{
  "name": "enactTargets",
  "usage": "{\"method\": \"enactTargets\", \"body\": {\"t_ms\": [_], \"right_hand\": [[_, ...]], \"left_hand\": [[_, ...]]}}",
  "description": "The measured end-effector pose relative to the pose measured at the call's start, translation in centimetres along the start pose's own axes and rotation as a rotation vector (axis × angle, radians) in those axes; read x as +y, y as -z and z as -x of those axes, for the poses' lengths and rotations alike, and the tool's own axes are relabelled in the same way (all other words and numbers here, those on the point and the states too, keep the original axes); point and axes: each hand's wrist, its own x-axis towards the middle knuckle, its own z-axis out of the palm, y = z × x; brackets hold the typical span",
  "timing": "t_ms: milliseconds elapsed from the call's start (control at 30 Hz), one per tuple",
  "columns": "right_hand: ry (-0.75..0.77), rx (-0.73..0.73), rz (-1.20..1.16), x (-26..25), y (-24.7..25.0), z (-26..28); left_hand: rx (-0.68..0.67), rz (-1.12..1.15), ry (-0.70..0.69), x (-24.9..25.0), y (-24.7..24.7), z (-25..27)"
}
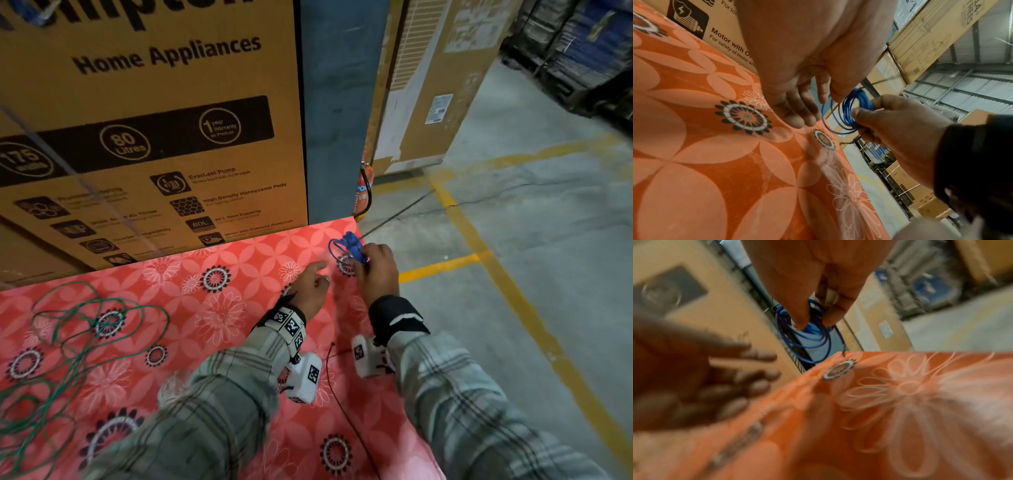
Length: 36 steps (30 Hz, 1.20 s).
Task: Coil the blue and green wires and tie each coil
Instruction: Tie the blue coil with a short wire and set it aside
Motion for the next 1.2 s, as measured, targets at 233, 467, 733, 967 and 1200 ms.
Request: {"method": "enactTargets", "body": {"t_ms": [233, 467, 733, 967, 1200], "right_hand": [[0.049, -0.422, 0.494, 0.8, -2.2, 0.5], [0.041, -0.373, 0.415, 0.9, -3.1, 1.7], [0.096, -0.29, 0.3, -1.9, -0.2, 3.0], [0.013, -0.219, 0.193, -4.9, 3.7, 5.2], [-0.143, -0.187, -0.11, -6.4, 8.7, 8.5]], "left_hand": [[-0.131, 0.088, 0.092, -0.2, -1.0, -0.5], [-0.161, 0.355, 0.257, -1.2, -0.6, -0.3], [-0.194, 0.358, 0.23, 0.5, 1.1, 1.6], [-0.204, 0.288, 0.207, 1.8, 3.6, 6.1], [-0.258, 0.304, 0.104, 2.0, 6.1, 11.5]]}}
